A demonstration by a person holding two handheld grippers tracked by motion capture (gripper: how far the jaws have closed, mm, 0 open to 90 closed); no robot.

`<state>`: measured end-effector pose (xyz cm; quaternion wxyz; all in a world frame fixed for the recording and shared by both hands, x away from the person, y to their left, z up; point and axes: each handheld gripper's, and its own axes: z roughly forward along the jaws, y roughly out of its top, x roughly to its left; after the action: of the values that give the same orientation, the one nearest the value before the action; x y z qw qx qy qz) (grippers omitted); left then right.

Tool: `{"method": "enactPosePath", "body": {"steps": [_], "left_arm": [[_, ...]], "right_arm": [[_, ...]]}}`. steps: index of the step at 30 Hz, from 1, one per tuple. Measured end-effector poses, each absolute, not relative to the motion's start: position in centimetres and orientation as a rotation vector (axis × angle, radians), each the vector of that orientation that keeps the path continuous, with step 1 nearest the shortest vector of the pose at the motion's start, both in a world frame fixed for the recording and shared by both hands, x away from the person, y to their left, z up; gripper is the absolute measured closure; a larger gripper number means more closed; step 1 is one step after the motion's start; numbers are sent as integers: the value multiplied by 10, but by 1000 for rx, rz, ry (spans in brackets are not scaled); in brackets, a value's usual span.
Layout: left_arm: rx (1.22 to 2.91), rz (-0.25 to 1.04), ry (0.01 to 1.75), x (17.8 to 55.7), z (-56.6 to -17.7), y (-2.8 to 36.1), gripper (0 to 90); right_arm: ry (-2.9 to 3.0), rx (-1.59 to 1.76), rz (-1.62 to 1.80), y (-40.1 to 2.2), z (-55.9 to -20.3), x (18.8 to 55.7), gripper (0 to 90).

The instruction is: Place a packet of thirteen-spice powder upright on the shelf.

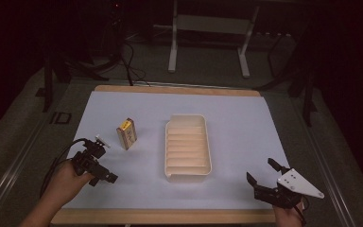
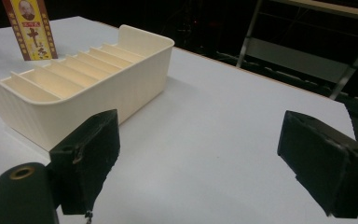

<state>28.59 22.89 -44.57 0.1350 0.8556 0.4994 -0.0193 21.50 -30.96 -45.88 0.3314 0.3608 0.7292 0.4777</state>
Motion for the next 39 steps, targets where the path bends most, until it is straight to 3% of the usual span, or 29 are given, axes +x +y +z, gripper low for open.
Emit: {"method": "enactPosePath", "body": {"steps": [8, 16, 39], "left_arm": [[2486, -191, 1471, 295, -441, 228, 11], [2492, -245, 1443, 307, -422, 224, 11], [2524, -152, 1399, 349, -374, 211, 11]], "right_arm": [[1920, 941, 1248, -309, -459, 215, 129], [1928, 937, 1254, -309, -459, 215, 129], [1957, 933, 1263, -307, -459, 215, 129]]}}
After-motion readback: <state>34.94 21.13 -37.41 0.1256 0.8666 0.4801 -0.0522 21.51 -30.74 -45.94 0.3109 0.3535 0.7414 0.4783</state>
